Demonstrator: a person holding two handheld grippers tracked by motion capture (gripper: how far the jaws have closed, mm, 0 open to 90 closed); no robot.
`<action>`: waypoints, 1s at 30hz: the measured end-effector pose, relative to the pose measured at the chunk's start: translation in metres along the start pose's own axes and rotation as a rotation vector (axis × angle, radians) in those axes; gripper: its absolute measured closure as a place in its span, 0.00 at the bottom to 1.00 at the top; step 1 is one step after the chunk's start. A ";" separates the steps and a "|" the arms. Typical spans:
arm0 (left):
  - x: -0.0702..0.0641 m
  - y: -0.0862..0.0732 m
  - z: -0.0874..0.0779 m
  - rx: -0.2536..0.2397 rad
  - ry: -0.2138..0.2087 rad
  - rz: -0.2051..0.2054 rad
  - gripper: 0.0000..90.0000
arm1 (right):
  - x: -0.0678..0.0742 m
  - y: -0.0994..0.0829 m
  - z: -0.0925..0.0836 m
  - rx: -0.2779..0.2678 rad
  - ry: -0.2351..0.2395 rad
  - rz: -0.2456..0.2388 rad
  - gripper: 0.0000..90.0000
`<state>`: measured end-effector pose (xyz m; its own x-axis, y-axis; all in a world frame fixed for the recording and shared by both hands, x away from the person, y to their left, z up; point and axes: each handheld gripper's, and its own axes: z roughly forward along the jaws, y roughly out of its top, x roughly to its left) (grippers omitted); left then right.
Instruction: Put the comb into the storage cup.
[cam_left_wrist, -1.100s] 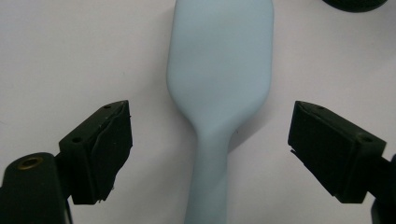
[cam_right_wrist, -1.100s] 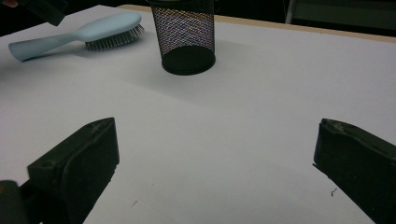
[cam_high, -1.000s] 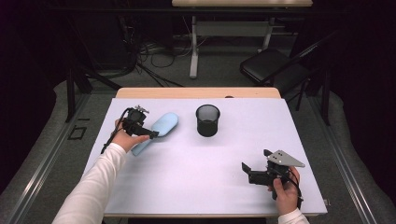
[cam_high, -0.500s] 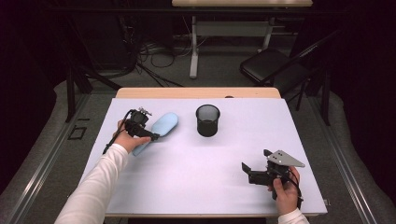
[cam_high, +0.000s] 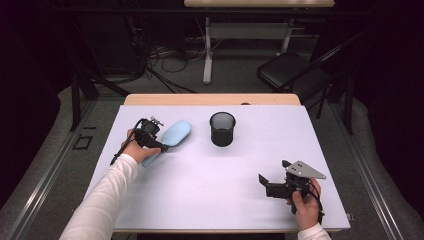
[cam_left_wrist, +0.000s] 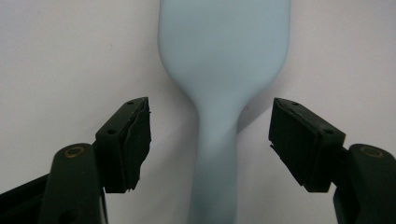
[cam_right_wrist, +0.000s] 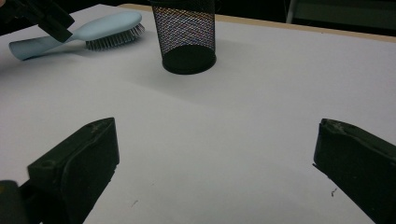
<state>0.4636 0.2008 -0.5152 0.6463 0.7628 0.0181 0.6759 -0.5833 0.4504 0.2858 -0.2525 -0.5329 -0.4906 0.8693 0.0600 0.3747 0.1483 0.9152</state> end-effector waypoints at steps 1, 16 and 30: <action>0.000 0.000 0.001 0.001 -0.001 0.002 0.34 | 0.000 0.000 0.000 0.003 0.001 0.001 0.00; -0.006 0.003 0.010 0.042 0.018 0.022 0.48 | -0.001 0.000 0.000 -0.001 -0.001 0.005 0.00; -0.007 0.004 0.017 0.059 0.020 0.027 0.55 | 0.000 0.000 0.000 0.007 0.005 0.004 0.00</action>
<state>0.4680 0.1889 -0.5292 0.6579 0.7516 0.0474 0.6782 -0.6187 0.3966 0.2856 -0.2531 -0.5332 -0.4930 0.8676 0.0658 0.3822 0.1480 0.9121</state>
